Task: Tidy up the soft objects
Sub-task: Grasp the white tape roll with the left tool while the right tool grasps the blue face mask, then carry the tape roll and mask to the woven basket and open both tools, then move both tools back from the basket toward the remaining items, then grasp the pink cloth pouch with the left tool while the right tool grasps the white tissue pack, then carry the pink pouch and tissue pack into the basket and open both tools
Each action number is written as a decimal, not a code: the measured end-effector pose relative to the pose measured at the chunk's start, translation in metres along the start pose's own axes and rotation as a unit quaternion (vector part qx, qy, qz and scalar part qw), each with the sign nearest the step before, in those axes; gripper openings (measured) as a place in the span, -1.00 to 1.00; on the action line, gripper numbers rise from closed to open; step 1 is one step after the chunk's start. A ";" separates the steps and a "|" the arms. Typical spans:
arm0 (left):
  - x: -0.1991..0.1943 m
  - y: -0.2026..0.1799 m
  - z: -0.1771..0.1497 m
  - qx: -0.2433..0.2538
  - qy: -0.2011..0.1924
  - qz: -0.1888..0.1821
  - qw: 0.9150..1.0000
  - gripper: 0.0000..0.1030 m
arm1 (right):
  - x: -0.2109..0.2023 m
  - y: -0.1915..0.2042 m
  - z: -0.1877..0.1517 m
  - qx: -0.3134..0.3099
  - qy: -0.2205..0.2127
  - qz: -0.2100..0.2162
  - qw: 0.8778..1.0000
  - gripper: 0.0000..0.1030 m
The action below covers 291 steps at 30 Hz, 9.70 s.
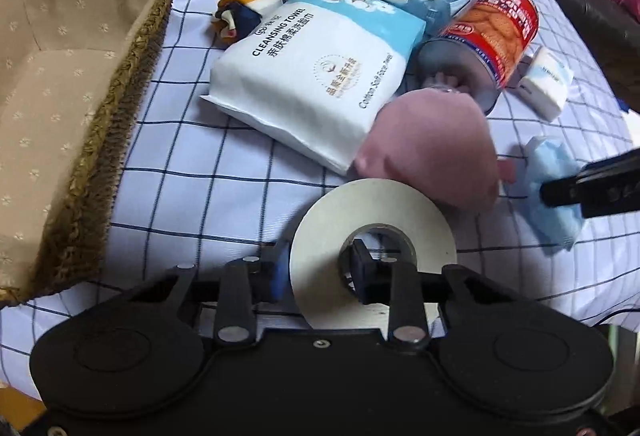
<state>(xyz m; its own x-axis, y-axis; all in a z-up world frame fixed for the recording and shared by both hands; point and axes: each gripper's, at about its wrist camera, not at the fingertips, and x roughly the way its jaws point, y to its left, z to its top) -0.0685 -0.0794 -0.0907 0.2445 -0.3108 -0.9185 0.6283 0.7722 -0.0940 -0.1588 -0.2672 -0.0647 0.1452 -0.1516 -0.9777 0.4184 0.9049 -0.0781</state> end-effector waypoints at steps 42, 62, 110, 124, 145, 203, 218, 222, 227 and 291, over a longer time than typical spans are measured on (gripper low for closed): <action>-0.081 0.000 0.021 -0.015 -0.104 -0.024 0.994 -0.43 | -0.041 -0.016 0.034 0.066 -0.059 0.016 0.996 -0.11; -0.128 0.140 0.031 -0.223 -0.205 0.157 0.940 -0.43 | -0.140 0.177 0.103 -0.034 -0.202 0.171 0.964 -0.07; -0.127 0.131 0.026 -0.192 -0.186 0.223 0.937 0.79 | -0.118 0.173 0.096 -0.031 -0.180 0.133 0.974 0.49; -0.124 0.117 0.028 -0.172 -0.180 0.218 0.944 0.89 | -0.108 0.158 0.086 -0.041 -0.157 0.114 0.980 0.59; -0.098 0.016 0.044 -0.033 -0.173 0.134 0.975 0.94 | -0.096 0.000 0.052 0.072 -0.192 -0.005 0.979 0.89; 0.027 -0.068 0.041 0.016 -0.004 -0.020 1.000 0.23 | -0.007 -0.113 0.064 0.258 -0.093 -0.056 0.960 0.94; 0.020 -0.070 0.032 0.034 0.003 -0.033 0.999 0.36 | 0.044 -0.100 0.087 0.284 -0.040 -0.057 0.956 0.82; 0.022 -0.062 0.035 0.024 0.005 -0.043 0.999 0.46 | 0.056 -0.093 0.091 0.272 -0.027 -0.049 0.961 0.41; 0.021 -0.057 0.037 0.017 0.003 -0.051 0.999 0.49 | 0.056 -0.089 0.088 0.261 -0.010 -0.039 0.965 0.08; -0.108 0.146 0.049 -0.221 -0.174 0.201 0.939 0.18 | -0.111 0.172 0.128 0.042 -0.182 0.180 0.966 0.09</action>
<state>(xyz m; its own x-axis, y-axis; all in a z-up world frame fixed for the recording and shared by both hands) 0.0329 0.0392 0.0138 0.6706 -0.0485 -0.7402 0.0857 0.9962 0.0124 0.0117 -0.1456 0.0555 0.5939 0.0238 -0.8042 0.3506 0.8920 0.2853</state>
